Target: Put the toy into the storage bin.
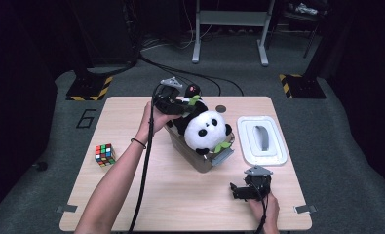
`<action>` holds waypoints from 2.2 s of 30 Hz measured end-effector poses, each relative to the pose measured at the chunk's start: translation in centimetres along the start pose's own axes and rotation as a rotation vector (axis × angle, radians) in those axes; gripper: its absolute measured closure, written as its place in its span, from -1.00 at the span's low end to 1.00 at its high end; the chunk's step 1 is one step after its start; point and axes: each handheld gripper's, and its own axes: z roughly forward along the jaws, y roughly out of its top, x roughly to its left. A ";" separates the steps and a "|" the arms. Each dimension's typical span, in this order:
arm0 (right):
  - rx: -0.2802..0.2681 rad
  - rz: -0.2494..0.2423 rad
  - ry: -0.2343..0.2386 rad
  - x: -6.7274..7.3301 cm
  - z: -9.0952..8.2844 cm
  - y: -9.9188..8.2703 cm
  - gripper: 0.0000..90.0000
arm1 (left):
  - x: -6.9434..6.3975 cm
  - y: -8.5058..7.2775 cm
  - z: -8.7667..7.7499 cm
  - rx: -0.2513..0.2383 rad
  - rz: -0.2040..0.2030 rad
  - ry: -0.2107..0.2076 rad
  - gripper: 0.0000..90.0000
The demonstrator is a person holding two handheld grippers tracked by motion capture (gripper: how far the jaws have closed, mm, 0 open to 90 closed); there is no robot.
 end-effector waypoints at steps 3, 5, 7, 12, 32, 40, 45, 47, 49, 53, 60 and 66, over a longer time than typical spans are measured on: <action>0.000 0.000 0.000 0.0 0.0 0.0 -1.00 | 0.1 -0.3 0.6 0.018 -0.001 -0.005 0.67; 0.000 0.000 0.000 0.0 0.0 0.0 -1.00 | 0.1 -0.4 0.9 0.025 -0.002 -0.007 0.67; 0.000 0.000 0.000 0.0 0.0 0.0 -1.00 | 0.1 -0.6 1.2 0.024 -0.007 -0.008 0.67; -0.002 0.000 -0.001 0.0 0.0 0.0 -1.00 | 0.4 -0.9 1.8 0.036 -0.027 -0.010 0.66; 0.000 0.005 0.000 0.1 0.0 0.0 -1.00 | 0.2 -1.1 1.3 -0.025 -0.122 0.009 -0.49; -0.001 0.003 0.001 0.1 0.0 0.0 -1.00 | -0.2 -1.3 4.1 0.055 -0.139 0.010 -0.54; 0.001 0.001 0.003 0.1 0.0 0.0 -1.00 | -0.4 -2.4 5.7 0.127 -0.124 -0.002 -0.41; 0.001 0.004 0.004 0.1 0.0 0.0 -1.00 | -0.3 -2.5 5.8 0.126 -0.129 -0.008 -0.39; 0.000 0.006 0.005 0.1 0.0 0.0 -1.00 | -0.3 -2.5 5.4 0.092 -0.141 -0.008 -0.39; 0.000 0.007 0.004 0.1 0.0 0.0 -1.00 | -0.4 -2.6 4.9 0.077 -0.143 -0.006 -0.28; -0.001 0.005 0.003 0.1 0.0 0.0 -1.00 | -0.1 -3.6 4.8 0.062 -0.151 0.019 0.12; -0.003 0.003 0.003 0.1 0.0 0.0 -1.00 | 0.0 -3.8 5.3 0.106 -0.139 0.078 0.41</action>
